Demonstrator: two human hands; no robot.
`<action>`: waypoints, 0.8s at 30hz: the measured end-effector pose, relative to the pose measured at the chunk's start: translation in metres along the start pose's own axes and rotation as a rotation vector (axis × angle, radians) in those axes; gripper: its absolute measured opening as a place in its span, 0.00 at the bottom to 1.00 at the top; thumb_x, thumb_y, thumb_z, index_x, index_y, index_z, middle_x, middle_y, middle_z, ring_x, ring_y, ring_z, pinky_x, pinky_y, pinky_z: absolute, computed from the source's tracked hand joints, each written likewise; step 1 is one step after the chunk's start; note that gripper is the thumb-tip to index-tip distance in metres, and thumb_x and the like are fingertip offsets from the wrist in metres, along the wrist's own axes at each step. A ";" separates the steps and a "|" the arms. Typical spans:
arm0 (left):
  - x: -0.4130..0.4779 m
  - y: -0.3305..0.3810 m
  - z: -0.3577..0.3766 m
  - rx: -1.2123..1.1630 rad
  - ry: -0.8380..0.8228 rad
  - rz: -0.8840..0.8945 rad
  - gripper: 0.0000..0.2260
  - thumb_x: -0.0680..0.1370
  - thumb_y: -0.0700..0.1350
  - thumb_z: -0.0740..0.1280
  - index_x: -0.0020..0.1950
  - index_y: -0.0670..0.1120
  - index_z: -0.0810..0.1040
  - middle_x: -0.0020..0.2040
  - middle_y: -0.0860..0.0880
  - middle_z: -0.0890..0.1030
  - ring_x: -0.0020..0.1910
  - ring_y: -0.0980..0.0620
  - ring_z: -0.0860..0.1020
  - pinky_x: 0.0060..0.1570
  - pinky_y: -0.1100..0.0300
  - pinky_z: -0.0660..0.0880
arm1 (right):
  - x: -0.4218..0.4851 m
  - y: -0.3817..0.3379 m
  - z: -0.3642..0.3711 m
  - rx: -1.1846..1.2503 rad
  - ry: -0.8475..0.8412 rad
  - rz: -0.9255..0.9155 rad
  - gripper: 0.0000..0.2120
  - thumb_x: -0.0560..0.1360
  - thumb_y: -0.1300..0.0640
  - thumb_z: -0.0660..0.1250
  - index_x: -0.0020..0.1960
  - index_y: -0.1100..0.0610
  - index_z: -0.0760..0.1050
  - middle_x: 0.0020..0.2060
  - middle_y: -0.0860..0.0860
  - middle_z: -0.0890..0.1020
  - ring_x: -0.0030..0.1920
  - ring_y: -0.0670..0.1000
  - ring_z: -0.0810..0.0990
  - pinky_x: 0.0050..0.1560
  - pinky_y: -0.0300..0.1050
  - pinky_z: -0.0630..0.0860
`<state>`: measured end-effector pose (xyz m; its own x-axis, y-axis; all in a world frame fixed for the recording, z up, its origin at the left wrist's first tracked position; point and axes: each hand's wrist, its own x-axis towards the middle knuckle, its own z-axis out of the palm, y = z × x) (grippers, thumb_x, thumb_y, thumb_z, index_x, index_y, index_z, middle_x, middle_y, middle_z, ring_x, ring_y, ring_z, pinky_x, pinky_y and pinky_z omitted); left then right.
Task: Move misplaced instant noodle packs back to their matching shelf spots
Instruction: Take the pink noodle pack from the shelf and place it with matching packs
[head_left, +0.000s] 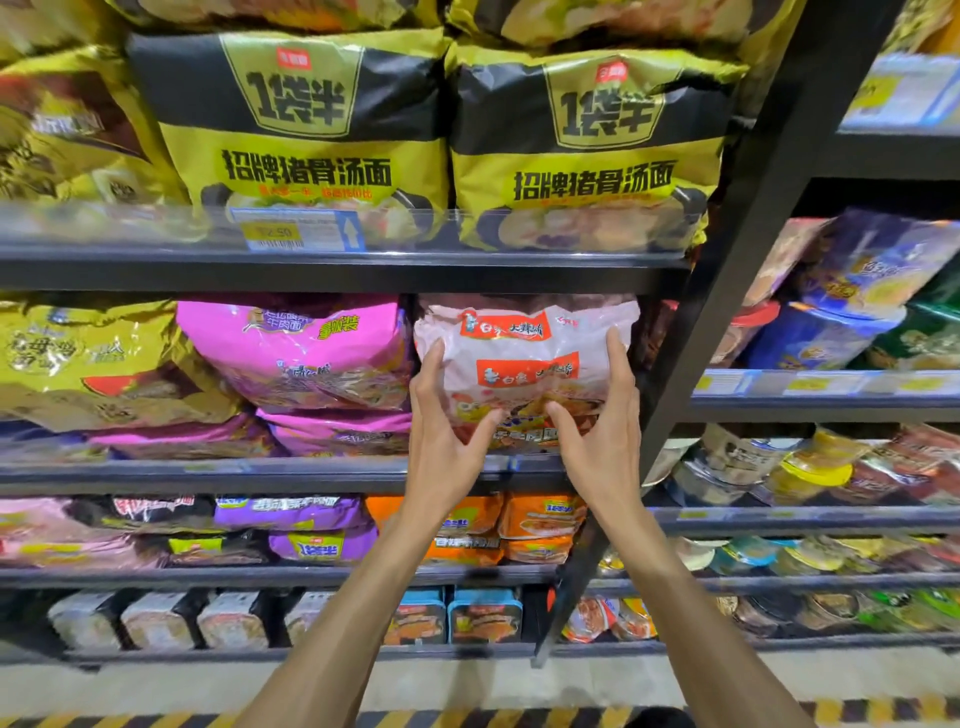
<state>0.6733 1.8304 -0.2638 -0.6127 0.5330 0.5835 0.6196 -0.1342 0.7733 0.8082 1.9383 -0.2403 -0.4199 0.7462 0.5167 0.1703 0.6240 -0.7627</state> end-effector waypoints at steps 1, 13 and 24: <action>-0.004 0.000 -0.003 0.001 0.002 -0.011 0.43 0.76 0.38 0.75 0.79 0.60 0.52 0.75 0.70 0.54 0.76 0.69 0.58 0.73 0.70 0.61 | -0.004 -0.002 -0.001 0.001 -0.002 -0.004 0.46 0.76 0.59 0.73 0.77 0.33 0.46 0.73 0.34 0.58 0.77 0.46 0.59 0.75 0.57 0.64; -0.013 0.026 -0.036 -0.024 -0.099 -0.095 0.45 0.79 0.42 0.73 0.82 0.61 0.43 0.77 0.74 0.49 0.79 0.68 0.52 0.74 0.72 0.55 | -0.018 -0.025 -0.023 -0.022 -0.073 -0.023 0.47 0.74 0.55 0.75 0.76 0.29 0.46 0.70 0.38 0.62 0.71 0.36 0.61 0.69 0.41 0.65; -0.037 0.066 -0.058 -0.091 -0.127 -0.139 0.42 0.78 0.49 0.71 0.81 0.66 0.46 0.80 0.69 0.49 0.82 0.52 0.53 0.77 0.38 0.60 | -0.040 -0.064 -0.049 -0.101 -0.072 0.069 0.39 0.75 0.50 0.73 0.78 0.36 0.55 0.64 0.37 0.65 0.65 0.40 0.71 0.60 0.39 0.71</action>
<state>0.7084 1.7537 -0.2202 -0.6189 0.6522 0.4377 0.4826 -0.1239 0.8670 0.8580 1.8797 -0.1926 -0.4667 0.7717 0.4321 0.2882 0.5946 -0.7506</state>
